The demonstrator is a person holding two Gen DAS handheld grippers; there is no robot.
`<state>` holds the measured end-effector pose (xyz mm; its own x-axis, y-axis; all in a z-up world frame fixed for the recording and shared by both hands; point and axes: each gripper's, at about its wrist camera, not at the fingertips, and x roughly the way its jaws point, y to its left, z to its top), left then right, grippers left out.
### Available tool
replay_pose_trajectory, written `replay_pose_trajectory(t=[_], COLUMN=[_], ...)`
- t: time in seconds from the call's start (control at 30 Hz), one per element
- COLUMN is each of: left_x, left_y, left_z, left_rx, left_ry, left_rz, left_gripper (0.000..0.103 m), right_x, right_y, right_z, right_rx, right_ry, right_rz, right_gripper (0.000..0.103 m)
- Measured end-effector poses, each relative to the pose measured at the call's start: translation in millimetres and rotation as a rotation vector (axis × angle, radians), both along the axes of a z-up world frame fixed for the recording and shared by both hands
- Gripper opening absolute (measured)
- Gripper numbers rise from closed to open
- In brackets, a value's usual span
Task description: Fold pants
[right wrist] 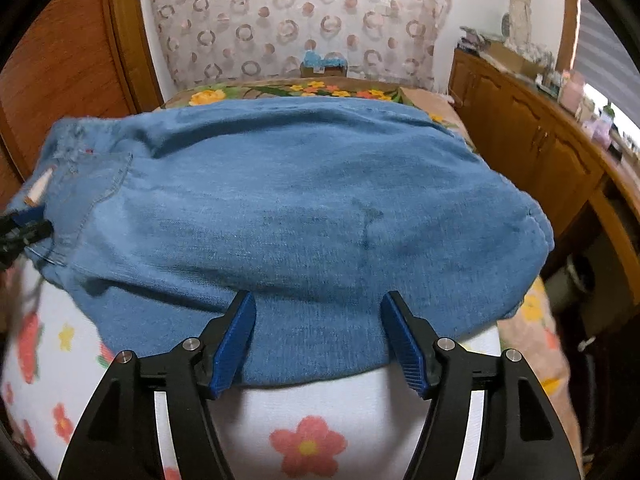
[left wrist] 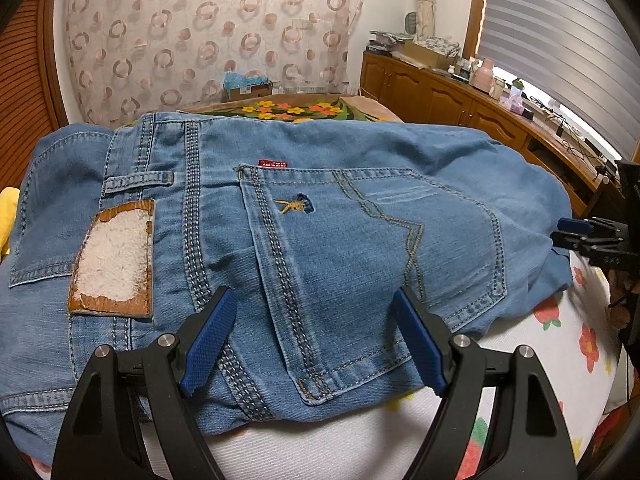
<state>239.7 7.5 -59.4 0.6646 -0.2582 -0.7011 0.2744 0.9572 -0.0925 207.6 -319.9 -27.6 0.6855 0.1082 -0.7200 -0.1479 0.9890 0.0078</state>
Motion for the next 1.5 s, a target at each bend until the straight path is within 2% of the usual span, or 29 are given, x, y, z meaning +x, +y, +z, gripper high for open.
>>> replay_pose_trajectory(t=[0.17,0.33,0.57,0.7,1.0,1.13,1.17,1.33,1.5], left_x=[1.7,1.4,1.8,1.0,-0.1,0.6,0.2,-2.0,-7.0], left_y=[1.8,1.7,2.0,1.9,4.1,4.6,4.9,6.0,10.3], left_z=[-0.4,-0.5,-0.8,2.3,6.9,7.4,7.9,12.5,20.4], left_rx=[0.005,0.005,0.003,-0.003,-0.01,-0.01,-0.009,-0.01,-0.019], left_ry=[0.001,0.0,-0.001,-0.007,-0.01,-0.012,-0.012,-0.03,-0.07], left_rz=[0.0,0.0,0.0,0.0,0.001,0.002,0.002,0.007,0.021], left_gripper=[0.081,0.081,0.081,0.081,0.081,0.081,0.081,0.081,0.081], right_x=[-10.2,-15.1,-1.3,12.8,38.4,41.1,40.5,25.1,7.1], right_y=[-21.3,-57.9,-90.8,-96.7,-134.3,-135.7,-135.4,-127.8,-103.0], right_z=[15.5,20.6,12.0,4.5,2.6,5.0,6.0,25.3,58.5], right_rx=[0.01,0.019,0.076,0.124,0.299,0.314,0.3,0.234,0.198], right_ry=[-0.035,-0.052,-0.025,-0.004,0.049,0.049,0.044,-0.044,-0.129], right_rz=[-0.036,-0.118,-0.211,-0.227,-0.287,-0.259,-0.25,-0.227,-0.14], right_gripper=[0.068,0.068,0.068,0.064,0.039,0.009,0.006,0.002,0.001])
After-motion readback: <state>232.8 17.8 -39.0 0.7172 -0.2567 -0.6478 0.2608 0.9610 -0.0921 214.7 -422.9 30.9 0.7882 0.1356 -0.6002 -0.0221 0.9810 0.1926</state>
